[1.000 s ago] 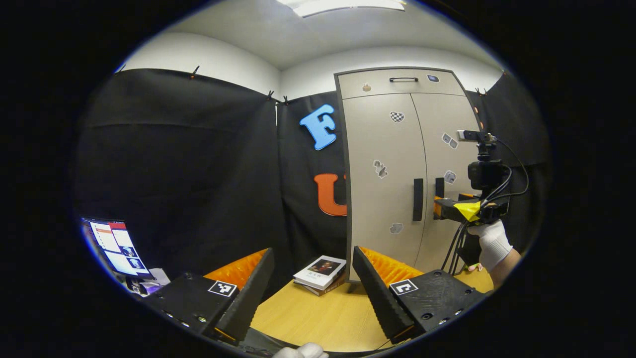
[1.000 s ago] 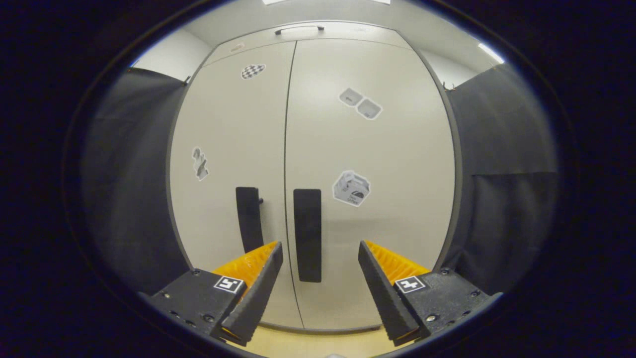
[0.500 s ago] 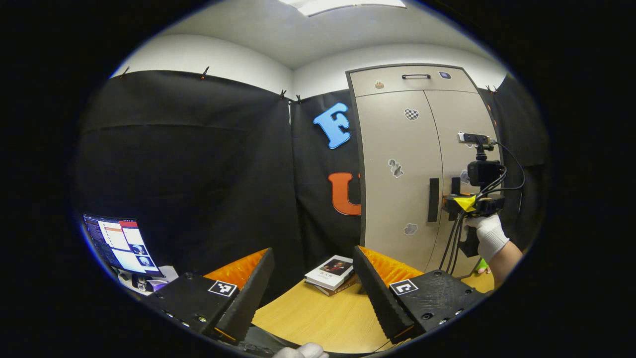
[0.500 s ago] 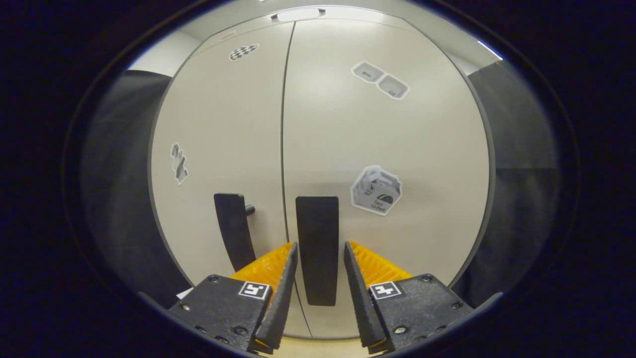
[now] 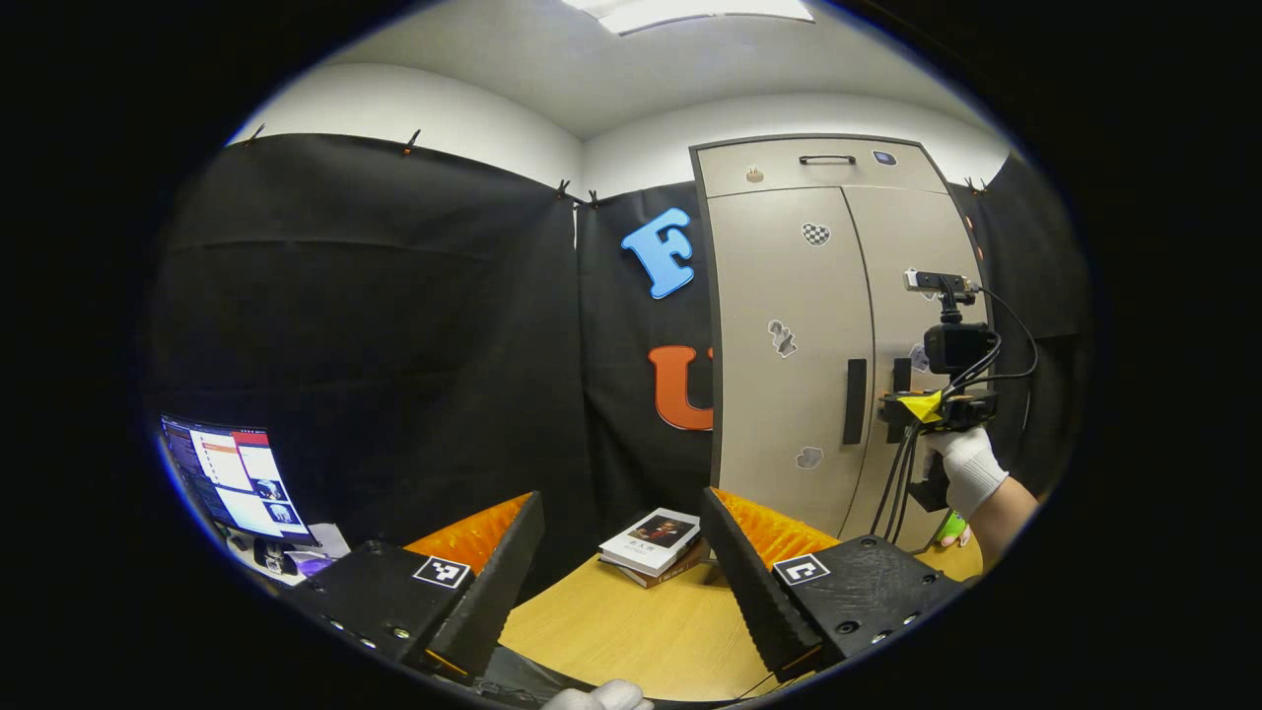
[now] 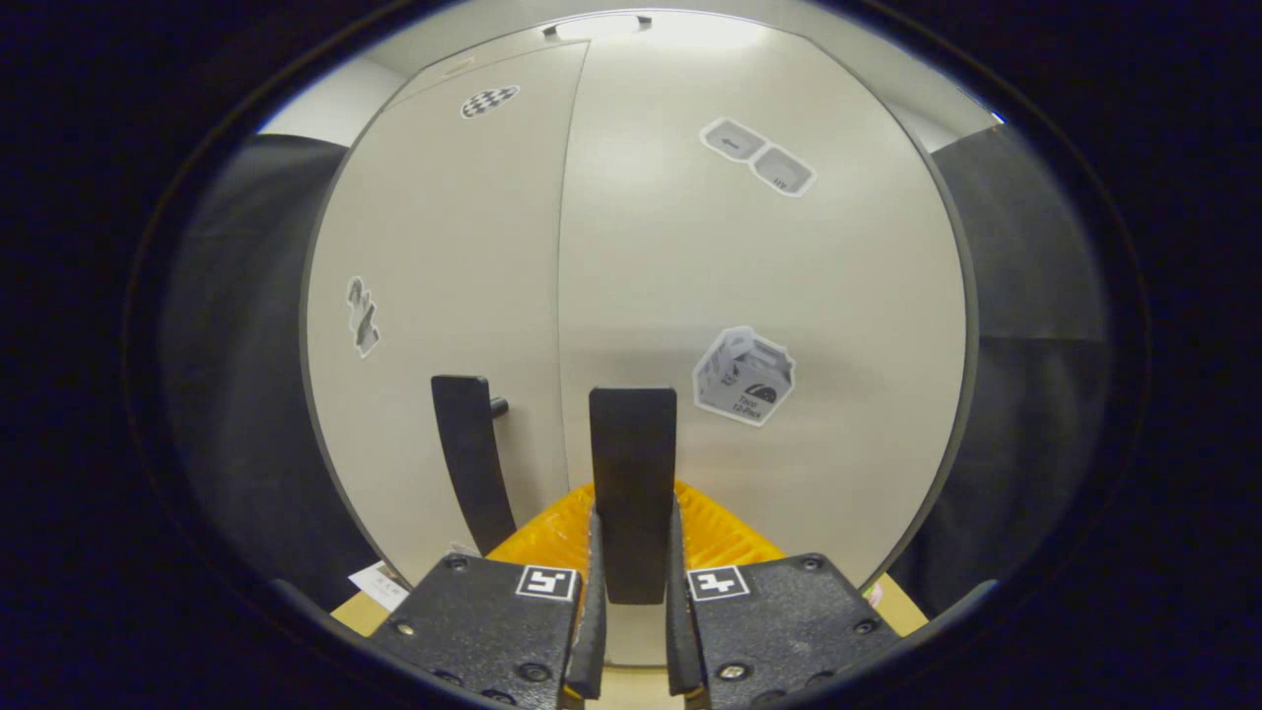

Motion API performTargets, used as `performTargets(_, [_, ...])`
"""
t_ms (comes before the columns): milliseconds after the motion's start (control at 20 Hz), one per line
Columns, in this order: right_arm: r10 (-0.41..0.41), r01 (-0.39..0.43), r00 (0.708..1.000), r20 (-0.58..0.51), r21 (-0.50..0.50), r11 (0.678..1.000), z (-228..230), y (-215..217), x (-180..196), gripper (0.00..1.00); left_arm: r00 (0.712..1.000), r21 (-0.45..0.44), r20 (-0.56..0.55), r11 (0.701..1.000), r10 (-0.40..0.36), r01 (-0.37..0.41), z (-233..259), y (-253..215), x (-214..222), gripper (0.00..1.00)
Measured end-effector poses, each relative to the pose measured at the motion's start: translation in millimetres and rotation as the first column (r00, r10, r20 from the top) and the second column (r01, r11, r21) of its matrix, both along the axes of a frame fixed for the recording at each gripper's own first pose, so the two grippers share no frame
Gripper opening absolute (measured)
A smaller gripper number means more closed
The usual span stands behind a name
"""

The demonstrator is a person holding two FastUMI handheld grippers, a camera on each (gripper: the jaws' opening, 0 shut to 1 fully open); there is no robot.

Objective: Open the right door of the double-door shoe cabinet with the right hand, and open the left door with the left hand.

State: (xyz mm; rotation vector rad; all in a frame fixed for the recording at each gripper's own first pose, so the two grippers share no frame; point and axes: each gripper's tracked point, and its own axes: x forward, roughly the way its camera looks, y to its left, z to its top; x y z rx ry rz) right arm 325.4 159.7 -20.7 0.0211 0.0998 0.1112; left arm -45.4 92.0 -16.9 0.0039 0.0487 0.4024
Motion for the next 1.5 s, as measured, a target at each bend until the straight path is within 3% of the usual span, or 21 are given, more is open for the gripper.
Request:
performTargets(500, [0.008, -0.008, 1.0, -0.007, 0.029, 1.0, -3, -32, -76, 0.25, 0.996, -0.02, 0.013, 0.996, -0.092, 0.092, -3, -1, -8, 0.96])
performTargets(950, [-0.054, 0.054, 0.999, -0.009, 0.039, 0.998, -6, -83, -137, 0.22, 0.978, -0.03, 0.016, 0.978, -0.206, 0.207, -11, -18, -15, 0.96])
performTargets(1500, [-0.123, 0.123, 0.992, -0.003, 0.037, 0.992, -5, -152, -172, 0.13, 0.952, -0.024, 0.031, 0.952, -0.305, 0.306, -7, -56, -19, 0.96])
